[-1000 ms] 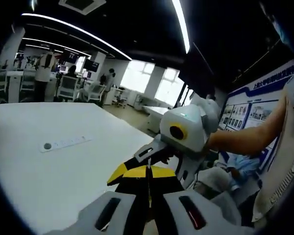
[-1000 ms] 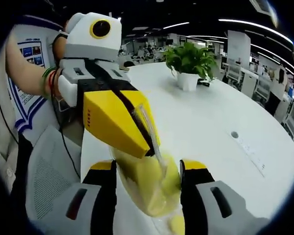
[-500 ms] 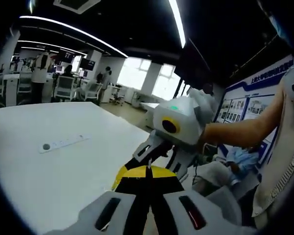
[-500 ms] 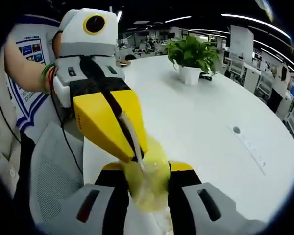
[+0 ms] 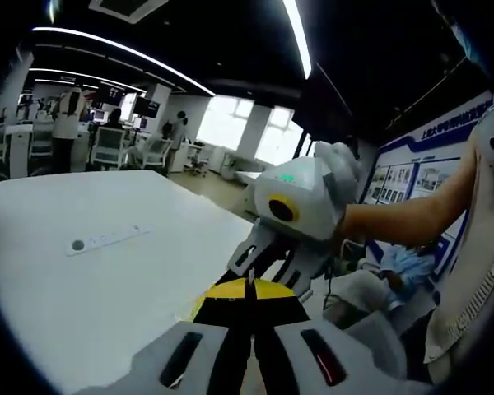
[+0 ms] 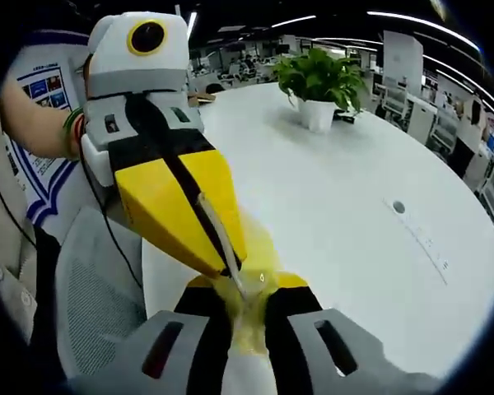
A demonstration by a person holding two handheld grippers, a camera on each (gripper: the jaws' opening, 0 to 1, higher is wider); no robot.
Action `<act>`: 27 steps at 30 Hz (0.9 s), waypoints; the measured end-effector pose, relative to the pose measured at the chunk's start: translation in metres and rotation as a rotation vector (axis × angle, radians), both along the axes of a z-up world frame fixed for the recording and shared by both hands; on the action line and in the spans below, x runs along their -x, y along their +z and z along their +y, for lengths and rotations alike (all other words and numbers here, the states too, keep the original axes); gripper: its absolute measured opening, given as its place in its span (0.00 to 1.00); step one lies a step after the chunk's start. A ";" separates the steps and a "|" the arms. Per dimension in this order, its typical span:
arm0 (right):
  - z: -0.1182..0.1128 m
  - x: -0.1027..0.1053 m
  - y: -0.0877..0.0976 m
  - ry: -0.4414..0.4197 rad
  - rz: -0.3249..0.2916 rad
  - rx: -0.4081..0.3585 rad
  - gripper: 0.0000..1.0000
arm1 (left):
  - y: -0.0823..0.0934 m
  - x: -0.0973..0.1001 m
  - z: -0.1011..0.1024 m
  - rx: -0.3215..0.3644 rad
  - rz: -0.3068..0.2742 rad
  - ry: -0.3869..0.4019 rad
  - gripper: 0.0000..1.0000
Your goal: Compare the silicone blocks by pressing each to a similar depth, holding the contact briefly, and releasing to observe deformation and rebound differences across the visible hardness samples.
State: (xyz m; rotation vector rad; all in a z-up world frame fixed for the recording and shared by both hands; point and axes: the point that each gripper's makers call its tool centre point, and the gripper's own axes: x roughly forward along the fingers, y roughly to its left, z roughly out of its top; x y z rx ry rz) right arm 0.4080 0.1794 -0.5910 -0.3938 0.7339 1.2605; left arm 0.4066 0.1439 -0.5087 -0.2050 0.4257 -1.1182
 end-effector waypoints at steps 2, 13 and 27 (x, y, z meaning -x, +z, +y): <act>-0.001 0.000 -0.001 0.003 -0.007 0.009 0.10 | 0.000 0.000 0.000 0.000 0.001 0.000 0.00; -0.005 0.000 -0.003 0.003 -0.003 0.031 0.08 | -0.002 0.000 -0.003 -0.006 0.002 -0.005 0.00; -0.006 0.000 -0.005 0.002 -0.005 0.037 0.08 | -0.003 0.000 -0.004 -0.011 0.002 -0.008 0.00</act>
